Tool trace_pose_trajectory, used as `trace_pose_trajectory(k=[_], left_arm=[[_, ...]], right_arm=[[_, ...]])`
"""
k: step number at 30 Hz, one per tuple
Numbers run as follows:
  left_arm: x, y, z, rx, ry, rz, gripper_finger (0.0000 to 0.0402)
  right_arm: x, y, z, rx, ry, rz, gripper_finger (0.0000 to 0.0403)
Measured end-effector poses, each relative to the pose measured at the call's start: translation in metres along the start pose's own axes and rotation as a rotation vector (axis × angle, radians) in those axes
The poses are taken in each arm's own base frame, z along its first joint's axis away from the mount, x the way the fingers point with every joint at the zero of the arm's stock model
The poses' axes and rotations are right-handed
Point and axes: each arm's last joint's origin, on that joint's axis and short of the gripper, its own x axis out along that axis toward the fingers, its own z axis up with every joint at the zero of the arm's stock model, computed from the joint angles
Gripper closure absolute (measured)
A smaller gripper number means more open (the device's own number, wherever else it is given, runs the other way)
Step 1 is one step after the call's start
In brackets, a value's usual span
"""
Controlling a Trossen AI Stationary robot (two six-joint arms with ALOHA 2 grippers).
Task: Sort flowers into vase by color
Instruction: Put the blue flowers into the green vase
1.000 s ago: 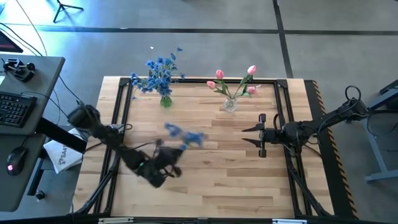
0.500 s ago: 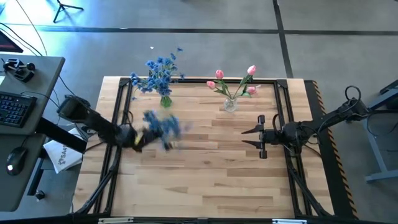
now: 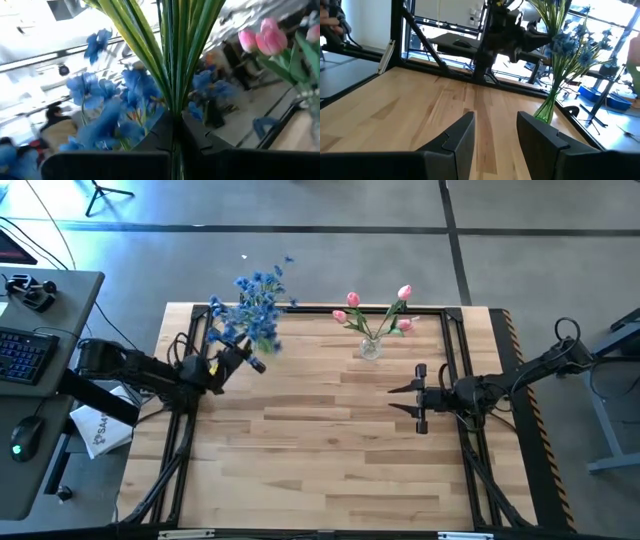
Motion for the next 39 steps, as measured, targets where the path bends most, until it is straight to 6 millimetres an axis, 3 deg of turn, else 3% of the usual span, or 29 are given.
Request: trace_pose_trajectory(k=[5,22,33,39], left_arm=[[0.003,0.012,-0.02,-0.087,-0.021,-0.027,0.0401],[0.015,0.028,-0.034,-0.179,-0.065,-0.049,0.0401],[0.018,0.022,-0.05,-0.227,0.047,-0.066,0.0401],[0.017,0.021,-0.062,-0.327,0.219,0.088,0.0401]], right_arm=[[0.0,0.0,0.0,0.025,0.0,-0.001,0.0261],[0.0,-0.001,0.0,0.028,0.004,-0.018,0.0261],[0.0,0.0,0.0,0.044,0.004,-0.016,0.0261],[0.0,0.0,0.0,0.051,0.002,-0.016,0.0261]])
